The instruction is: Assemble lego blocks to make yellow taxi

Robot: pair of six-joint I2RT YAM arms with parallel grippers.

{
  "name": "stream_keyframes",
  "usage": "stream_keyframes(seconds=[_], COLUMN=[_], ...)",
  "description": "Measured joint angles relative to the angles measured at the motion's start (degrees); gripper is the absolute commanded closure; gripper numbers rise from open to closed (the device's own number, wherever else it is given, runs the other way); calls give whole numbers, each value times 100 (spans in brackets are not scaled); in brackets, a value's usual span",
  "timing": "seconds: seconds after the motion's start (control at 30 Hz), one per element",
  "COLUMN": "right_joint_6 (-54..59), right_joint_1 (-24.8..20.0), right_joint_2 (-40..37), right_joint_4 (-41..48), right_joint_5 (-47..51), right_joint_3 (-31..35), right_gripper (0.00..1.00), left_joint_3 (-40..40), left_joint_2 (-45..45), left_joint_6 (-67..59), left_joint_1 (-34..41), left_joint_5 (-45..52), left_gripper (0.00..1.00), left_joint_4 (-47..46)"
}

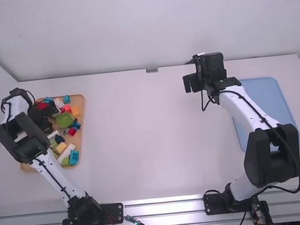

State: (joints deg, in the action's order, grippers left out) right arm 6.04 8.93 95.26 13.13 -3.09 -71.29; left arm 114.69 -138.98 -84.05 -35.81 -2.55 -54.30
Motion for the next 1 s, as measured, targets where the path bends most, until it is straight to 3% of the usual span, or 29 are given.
stream_keyframes(seconds=[0.07,0.1,0.13,0.17,0.4,0.57,0.87,0.93,1.0], right_joint_6=[2,-17,-2,7,-17,-15,7,4,7], right_joint_1=[2,2,2,2,2,2,2,2,2], right_joint_2=[0,0,-2,0,-2,0,-2,0,-2], right_joint_4=[0,4,4,2,2,4,-74,-85,-90], right_joint_5=[4,4,4,2,7,4,4,2,4], right_joint_3=[0,0,0,0,0,0,0,0,0], right_gripper=[1,1,1,1,1,1,1,1,1], left_joint_3=[0,0,0,0,39,442,1530,1792,1950], left_joint_2=[0,0,0,0,0,0,0,2,2], left_joint_6=[0,2,7,22,302,599,1220,1394,1554], left_joint_1=[-2,0,-2,0,42,260,756,857,918], left_joint_5=[15,24,39,42,15,-70,-177,-39,96], left_gripper=[44,48,68,74,69,87,85,88,98], left_joint_4=[-2,-2,0,0,-94,-595,-1515,-1775,-1899])
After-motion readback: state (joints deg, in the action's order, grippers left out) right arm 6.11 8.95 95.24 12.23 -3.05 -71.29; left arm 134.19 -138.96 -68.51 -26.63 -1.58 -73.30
